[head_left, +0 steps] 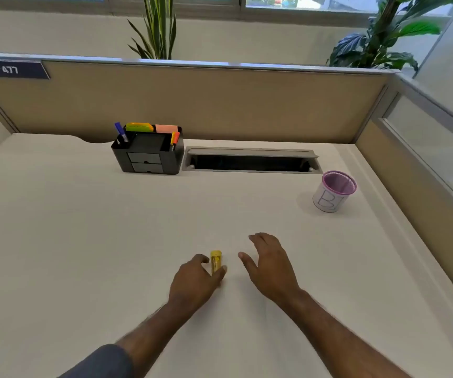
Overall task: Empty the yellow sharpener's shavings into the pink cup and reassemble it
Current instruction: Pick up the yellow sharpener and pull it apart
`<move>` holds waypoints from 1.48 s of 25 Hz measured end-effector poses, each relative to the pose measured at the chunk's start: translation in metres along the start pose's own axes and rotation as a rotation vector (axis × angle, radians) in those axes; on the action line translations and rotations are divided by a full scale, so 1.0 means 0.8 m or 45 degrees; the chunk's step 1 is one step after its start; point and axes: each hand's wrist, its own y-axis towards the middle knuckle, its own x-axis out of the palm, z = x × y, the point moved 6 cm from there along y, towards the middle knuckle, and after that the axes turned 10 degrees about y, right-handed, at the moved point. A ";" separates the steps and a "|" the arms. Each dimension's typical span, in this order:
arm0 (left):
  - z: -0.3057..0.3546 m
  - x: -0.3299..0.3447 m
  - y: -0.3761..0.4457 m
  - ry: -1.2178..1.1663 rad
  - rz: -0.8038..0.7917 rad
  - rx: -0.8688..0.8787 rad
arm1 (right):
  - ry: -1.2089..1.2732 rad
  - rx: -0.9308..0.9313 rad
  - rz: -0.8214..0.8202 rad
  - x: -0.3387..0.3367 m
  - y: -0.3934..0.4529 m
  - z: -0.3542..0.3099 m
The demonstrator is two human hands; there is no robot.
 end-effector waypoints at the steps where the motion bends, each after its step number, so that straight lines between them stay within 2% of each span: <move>1: -0.001 0.004 -0.001 0.005 -0.004 -0.035 | 0.060 0.026 -0.004 0.006 -0.001 0.003; 7: 0.008 0.004 -0.001 -0.043 0.058 -0.042 | 0.352 0.181 -0.088 0.032 -0.011 0.000; 12: 0.026 -0.004 -0.012 -0.479 0.103 0.114 | 0.872 0.494 -0.069 0.036 -0.010 -0.006; 16: 0.047 -0.011 -0.024 -0.559 0.045 0.253 | 1.239 0.444 -0.082 0.024 -0.006 -0.028; 19: 0.052 -0.030 -0.023 -0.494 0.034 0.271 | 1.260 0.403 -0.042 0.008 -0.006 -0.032; 21: 0.049 -0.049 -0.017 -0.567 -0.008 0.298 | 1.314 0.414 -0.077 -0.001 -0.007 -0.032; 27: 0.079 -0.072 -0.017 -0.873 -0.404 0.456 | 1.585 0.443 -0.374 0.000 -0.009 -0.062; 30: 0.087 -0.073 -0.024 -0.968 -0.395 0.515 | 1.588 0.404 -0.394 -0.003 -0.012 -0.069; 37: 0.097 -0.074 -0.032 -0.966 -0.344 0.569 | 1.564 0.402 -0.362 -0.009 -0.018 -0.066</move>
